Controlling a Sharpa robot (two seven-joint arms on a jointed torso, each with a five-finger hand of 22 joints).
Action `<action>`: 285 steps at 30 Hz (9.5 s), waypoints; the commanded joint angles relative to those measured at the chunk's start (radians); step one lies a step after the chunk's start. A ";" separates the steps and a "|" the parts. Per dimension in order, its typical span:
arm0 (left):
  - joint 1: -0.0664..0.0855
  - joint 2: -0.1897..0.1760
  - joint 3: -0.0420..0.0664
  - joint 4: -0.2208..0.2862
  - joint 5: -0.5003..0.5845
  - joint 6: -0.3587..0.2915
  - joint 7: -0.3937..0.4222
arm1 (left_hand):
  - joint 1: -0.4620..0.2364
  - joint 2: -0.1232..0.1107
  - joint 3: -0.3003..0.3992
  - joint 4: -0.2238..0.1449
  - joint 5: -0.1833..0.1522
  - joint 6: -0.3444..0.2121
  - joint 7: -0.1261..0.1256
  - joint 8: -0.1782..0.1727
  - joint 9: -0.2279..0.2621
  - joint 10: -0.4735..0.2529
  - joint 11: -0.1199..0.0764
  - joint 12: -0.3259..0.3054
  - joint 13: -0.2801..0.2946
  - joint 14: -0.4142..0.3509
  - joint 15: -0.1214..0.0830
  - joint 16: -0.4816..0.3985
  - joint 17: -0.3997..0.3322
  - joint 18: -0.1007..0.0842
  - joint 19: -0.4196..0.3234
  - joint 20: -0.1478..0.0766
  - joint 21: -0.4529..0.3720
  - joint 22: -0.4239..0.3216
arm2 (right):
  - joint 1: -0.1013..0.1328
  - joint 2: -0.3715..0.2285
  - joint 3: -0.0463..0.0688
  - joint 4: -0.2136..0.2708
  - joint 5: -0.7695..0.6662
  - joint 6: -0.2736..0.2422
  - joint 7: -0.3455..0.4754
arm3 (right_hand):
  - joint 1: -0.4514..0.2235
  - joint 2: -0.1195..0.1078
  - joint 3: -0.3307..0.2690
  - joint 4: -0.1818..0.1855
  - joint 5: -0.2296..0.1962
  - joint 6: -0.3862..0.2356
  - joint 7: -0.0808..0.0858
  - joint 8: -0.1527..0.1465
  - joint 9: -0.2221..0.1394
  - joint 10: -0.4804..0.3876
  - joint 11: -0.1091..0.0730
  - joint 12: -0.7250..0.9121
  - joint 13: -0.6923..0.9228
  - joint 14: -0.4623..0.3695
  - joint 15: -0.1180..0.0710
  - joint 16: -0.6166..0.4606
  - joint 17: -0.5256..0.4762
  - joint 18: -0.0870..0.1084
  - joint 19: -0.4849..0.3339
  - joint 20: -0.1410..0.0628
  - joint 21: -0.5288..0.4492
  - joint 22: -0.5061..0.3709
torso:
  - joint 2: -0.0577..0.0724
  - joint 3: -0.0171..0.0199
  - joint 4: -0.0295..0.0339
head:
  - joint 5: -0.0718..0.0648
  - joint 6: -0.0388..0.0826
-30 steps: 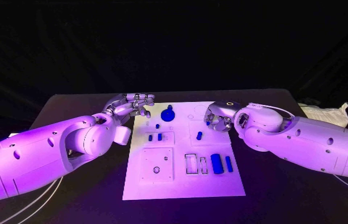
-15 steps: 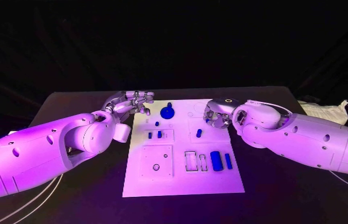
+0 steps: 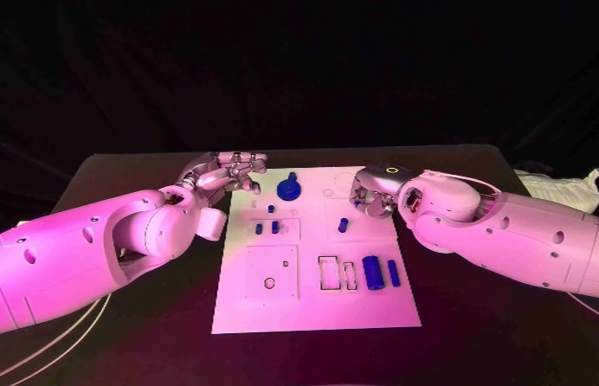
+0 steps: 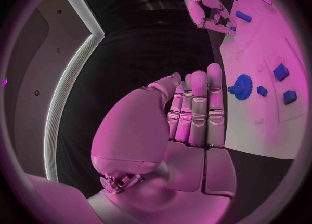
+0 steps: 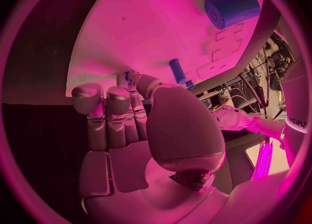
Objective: Assemble the parts on the task board
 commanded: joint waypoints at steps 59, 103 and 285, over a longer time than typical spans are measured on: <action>0.000 0.020 0.001 -0.011 0.018 0.027 0.029 | -0.100 0.009 -0.139 0.094 0.007 -0.053 0.002 0.026 -0.011 -0.063 0.011 0.051 0.011 -0.014 0.013 0.007 -0.016 0.018 0.019 0.014 -0.058 -0.048 | -0.056 -0.013 -0.005 0.294 0.185 -0.168 0.151 | -0.016 0.003 0.001 0.003 0.032 0.008 0.003 -0.004 0.009 0.025 -0.004 -0.019 -0.002 0.019 -0.008 0.037 0.031 -0.019 -0.003 -0.003 0.040 0.041 | -0.001 -0.0014 0.0033 | 0.033 -0.018; 0.000 0.023 0.000 -0.005 0.019 0.033 0.018 | -0.083 0.018 -0.144 0.091 0.008 -0.054 0.003 0.033 -0.011 -0.074 0.012 0.059 0.013 -0.016 0.014 0.009 -0.017 0.019 0.023 0.015 -0.063 -0.052 | -0.153 0.127 -0.013 0.196 0.058 -0.105 0.024 | -0.023 0.010 -0.008 0.006 0.011 0.004 0.003 -0.007 0.012 0.022 -0.003 -0.026 -0.002 0.022 -0.007 0.053 0.045 -0.020 -0.003 0.000 0.051 0.052 | 0.000 -0.0002 0.0022 | 0.085 -0.052; 0.000 0.041 0.001 -0.037 0.007 0.078 -0.017 | -0.068 0.025 -0.160 0.091 0.008 -0.063 0.007 0.042 -0.013 -0.095 0.016 0.069 0.013 -0.023 0.017 0.013 -0.021 0.018 0.026 0.017 -0.071 -0.060 | -0.125 0.061 -0.006 0.307 0.167 -0.138 0.059 | -0.042 0.004 -0.079 0.097 -0.006 -0.036 -0.006 0.042 -0.039 -0.021 -0.012 0.112 -0.002 0.016 -0.012 0.061 0.030 -0.021 -0.017 -0.004 0.075 0.064 | -0.001 -0.0008 0.0016 | 0.073 -0.053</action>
